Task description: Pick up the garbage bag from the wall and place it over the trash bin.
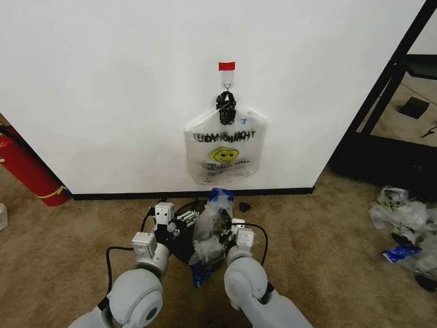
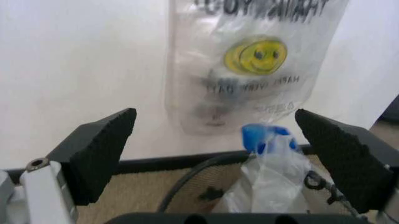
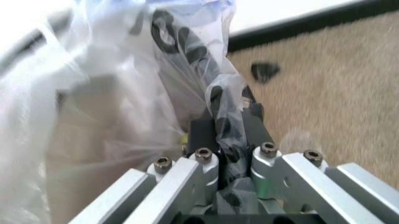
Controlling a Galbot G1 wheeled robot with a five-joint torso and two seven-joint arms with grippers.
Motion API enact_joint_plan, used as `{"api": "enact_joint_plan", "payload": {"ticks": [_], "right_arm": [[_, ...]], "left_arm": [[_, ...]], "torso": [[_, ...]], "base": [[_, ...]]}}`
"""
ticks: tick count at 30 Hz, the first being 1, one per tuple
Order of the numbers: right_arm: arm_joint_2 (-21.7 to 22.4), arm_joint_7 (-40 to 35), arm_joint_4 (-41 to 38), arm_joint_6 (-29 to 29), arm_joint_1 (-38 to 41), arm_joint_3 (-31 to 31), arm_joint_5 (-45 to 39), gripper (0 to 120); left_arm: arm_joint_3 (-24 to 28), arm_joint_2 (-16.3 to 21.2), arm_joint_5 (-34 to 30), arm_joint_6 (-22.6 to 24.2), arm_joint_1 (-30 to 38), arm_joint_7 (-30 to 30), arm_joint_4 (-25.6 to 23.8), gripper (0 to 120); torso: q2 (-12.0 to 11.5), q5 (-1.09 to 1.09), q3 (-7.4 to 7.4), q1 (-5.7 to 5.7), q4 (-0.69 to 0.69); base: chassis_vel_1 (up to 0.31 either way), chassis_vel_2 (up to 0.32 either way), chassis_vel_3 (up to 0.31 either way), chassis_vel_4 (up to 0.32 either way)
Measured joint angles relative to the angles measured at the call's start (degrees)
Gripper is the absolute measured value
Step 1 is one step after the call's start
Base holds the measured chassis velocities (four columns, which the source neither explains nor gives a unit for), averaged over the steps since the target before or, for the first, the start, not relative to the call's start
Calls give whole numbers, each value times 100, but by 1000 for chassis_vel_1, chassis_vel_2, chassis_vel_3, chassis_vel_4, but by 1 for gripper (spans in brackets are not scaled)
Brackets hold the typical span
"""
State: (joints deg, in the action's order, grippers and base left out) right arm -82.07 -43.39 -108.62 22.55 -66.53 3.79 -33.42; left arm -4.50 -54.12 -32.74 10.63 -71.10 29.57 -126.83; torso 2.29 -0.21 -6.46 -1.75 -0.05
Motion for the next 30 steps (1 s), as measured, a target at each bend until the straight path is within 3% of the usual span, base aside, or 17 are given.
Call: {"api": "enact_joint_plan", "payload": {"ticks": [5,8,9,13,17,22,30], "right_arm": [[94,382,-71,-574,-256,-132,512,1],[115,795,-79,-1097,-500,-326,1095,1],[115,795,-79,-1097,-500,-326,1095,1],[63,1250,-4,-1748,-805,-563,1813,1],[1,1358,-90,-2013,-1050,-732,2015,1],[4,1400,-168,-2174,-1168,-791,2197,1],[19,1416,-205,-2198,-1220,-820,2261,1]], "left_arm": [[160,198,-379,173,331,9,-124,100],[516,455,-1145,488,950,67,-226,100],[516,455,-1145,488,950,67,-226,100],[860,623,-2302,962,1712,180,-279,100],[1223,628,-3692,1460,2582,460,-151,100],[1760,553,-4323,1616,3235,591,197,99],[2259,317,-4454,1594,3526,616,632,95]], "torso": [[0,1,0,0,1],[0,1,0,0,0],[0,1,0,0,0],[0,1,0,0,0],[0,1,0,0,1],[0,1,0,0,0],[0,1,0,0,1]], "base": [[0,0,0,0],[0,0,0,0],[0,0,0,0],[0,0,0,0],[0,0,0,0],[0,0,0,0],[0,0,0,0]]}}
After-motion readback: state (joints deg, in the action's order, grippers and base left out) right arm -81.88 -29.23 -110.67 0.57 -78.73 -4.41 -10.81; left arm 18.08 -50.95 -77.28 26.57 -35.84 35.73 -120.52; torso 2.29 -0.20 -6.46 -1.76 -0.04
